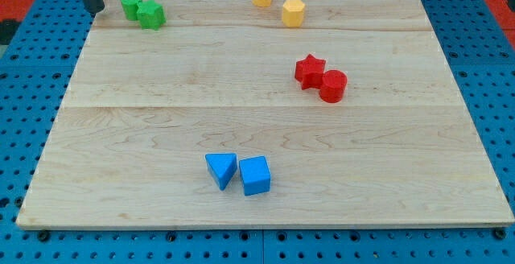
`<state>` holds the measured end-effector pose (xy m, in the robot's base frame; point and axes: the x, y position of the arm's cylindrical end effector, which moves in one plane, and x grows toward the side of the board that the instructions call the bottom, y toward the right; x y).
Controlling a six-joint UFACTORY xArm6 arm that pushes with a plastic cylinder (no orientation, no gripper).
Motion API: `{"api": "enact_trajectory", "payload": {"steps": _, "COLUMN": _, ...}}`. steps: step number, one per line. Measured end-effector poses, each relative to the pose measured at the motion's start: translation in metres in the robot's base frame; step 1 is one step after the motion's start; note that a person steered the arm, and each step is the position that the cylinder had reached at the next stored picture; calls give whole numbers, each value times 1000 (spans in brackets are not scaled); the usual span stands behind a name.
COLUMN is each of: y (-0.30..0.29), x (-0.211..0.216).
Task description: Slide the green circle and green star to the center
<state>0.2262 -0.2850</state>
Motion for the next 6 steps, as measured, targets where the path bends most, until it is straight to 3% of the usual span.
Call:
{"api": "enact_trajectory", "payload": {"steps": 2, "y": 0, "x": -24}}
{"api": "enact_trajectory", "payload": {"steps": 3, "y": 48, "x": -24}}
{"api": "enact_trajectory", "payload": {"steps": 6, "y": 98, "x": 34}}
